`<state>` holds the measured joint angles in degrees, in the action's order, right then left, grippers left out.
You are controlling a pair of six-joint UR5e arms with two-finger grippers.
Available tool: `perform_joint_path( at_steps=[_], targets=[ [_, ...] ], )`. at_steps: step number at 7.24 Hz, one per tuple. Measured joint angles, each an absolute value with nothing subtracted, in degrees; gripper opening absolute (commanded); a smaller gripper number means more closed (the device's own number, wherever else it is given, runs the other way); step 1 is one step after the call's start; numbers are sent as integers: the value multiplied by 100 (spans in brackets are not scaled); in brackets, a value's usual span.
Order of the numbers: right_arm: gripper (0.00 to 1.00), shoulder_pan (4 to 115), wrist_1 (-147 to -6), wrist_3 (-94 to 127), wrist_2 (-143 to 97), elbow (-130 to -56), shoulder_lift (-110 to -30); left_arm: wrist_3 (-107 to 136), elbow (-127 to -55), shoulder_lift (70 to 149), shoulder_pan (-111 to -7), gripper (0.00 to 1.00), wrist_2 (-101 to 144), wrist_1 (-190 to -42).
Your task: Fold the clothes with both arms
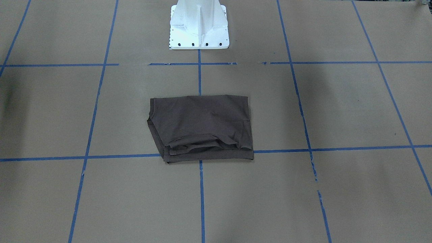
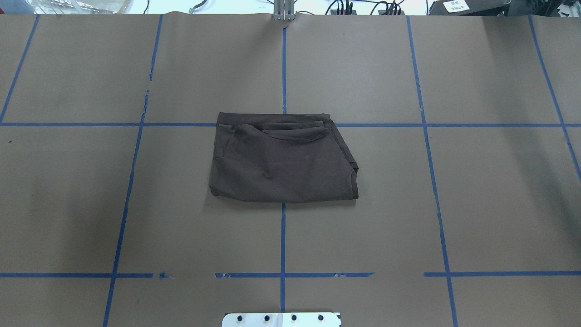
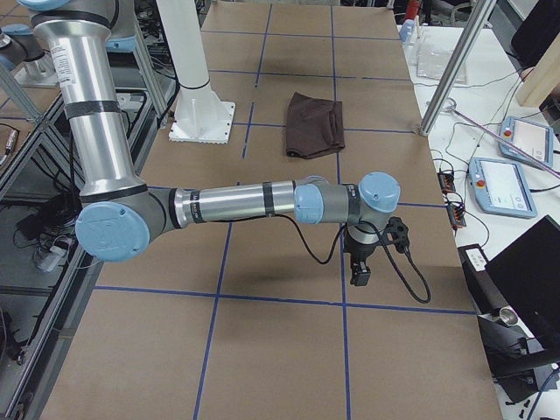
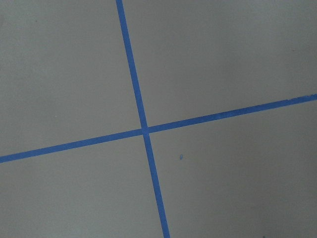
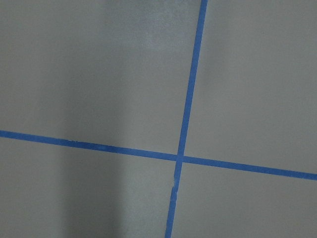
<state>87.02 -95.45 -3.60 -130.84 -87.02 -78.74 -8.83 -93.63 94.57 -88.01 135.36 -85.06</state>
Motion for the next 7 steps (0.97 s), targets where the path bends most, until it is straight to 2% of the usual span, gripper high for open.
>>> perform_joint_path(
  at_steps=[7],
  targets=[
    [100, 8704, -9488, -380, -13616, -8742, -7978, -979, -9370, 9524, -8816, 100, 13563, -8459]
  ],
)
